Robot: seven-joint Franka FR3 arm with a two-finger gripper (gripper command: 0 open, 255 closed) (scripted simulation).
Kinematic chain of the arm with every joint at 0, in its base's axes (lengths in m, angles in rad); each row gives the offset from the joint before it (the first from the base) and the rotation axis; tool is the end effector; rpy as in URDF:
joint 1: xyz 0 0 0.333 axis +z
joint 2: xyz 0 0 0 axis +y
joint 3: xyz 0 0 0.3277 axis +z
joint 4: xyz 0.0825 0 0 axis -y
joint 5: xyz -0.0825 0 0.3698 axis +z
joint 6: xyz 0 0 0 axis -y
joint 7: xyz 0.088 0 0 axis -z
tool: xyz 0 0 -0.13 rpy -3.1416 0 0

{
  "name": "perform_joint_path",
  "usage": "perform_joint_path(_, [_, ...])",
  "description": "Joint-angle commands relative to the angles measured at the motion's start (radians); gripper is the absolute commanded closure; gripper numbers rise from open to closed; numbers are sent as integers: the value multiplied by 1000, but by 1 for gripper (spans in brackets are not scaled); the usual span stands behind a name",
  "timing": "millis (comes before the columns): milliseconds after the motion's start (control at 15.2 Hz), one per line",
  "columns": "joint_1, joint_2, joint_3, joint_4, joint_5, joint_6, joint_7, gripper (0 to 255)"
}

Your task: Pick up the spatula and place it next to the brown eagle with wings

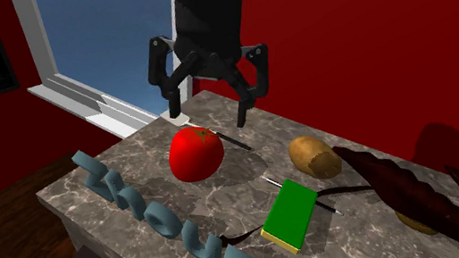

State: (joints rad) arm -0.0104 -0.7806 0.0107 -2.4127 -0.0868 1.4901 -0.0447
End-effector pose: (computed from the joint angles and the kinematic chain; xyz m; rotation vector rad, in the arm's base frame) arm 0.2709 -0.0110 0.5430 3.0421 0.0616 -0.2198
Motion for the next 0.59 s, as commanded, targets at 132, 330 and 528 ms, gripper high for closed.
perform_joint_path(132, [21, 58, -28, 1, -22, 67, -84, 0])
perform_joint_path(330, [52, 153, -66, 12, -48, 163, -207, 0])
perform_joint_path(528, [85, 253, -98, 35, -62, 255, -328, 0])
